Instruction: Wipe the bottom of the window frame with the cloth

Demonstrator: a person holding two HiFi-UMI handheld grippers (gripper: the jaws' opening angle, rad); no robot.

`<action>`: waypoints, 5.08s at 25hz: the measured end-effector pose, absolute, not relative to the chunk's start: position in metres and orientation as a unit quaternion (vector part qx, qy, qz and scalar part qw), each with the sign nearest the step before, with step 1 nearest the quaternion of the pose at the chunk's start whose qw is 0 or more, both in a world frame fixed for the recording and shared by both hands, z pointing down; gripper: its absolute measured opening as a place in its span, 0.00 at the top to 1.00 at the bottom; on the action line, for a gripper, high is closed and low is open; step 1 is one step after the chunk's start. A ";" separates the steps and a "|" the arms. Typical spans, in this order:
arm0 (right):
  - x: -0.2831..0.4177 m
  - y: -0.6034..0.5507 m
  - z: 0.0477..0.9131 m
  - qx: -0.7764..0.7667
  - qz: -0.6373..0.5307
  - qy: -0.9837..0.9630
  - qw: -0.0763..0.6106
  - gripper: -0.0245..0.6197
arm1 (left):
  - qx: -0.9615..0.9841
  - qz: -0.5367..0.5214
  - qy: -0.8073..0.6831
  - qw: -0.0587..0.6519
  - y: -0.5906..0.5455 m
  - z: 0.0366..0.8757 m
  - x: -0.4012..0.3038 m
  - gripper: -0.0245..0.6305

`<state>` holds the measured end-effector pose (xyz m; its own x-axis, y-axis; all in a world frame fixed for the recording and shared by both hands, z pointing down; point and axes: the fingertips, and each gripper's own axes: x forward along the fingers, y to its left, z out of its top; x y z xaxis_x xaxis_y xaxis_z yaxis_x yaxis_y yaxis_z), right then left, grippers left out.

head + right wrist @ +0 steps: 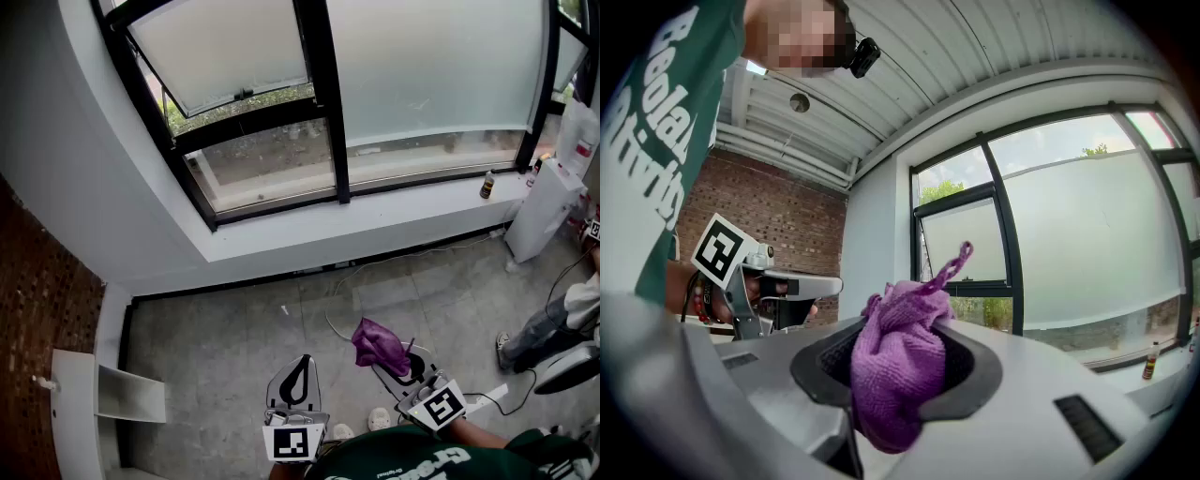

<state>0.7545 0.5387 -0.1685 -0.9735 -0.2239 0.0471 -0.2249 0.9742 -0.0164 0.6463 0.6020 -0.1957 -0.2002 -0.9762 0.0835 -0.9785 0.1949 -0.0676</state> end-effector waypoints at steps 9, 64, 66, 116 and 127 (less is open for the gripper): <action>0.760 0.539 -0.167 0.110 0.012 -0.994 0.017 0.73 | 0.633 0.057 -0.772 0.011 0.602 -0.195 0.653 0.95; 0.805 0.502 -0.174 0.061 0.020 -0.998 -0.005 0.73 | 0.622 0.058 -0.781 -0.007 0.555 -0.205 0.717 0.95; 0.811 0.502 -0.174 0.062 0.020 -0.998 -0.004 0.73 | 0.623 0.058 -0.780 -0.008 0.556 -0.205 0.722 0.95; 0.765 0.462 -0.162 0.059 0.005 -0.998 -0.023 0.73 | 0.623 0.055 -0.779 -0.040 0.511 -0.205 0.678 0.95; 0.643 0.401 -0.143 0.064 -0.003 -0.998 -0.021 0.73 | 0.623 0.053 -0.779 -0.049 0.453 -0.185 0.549 0.95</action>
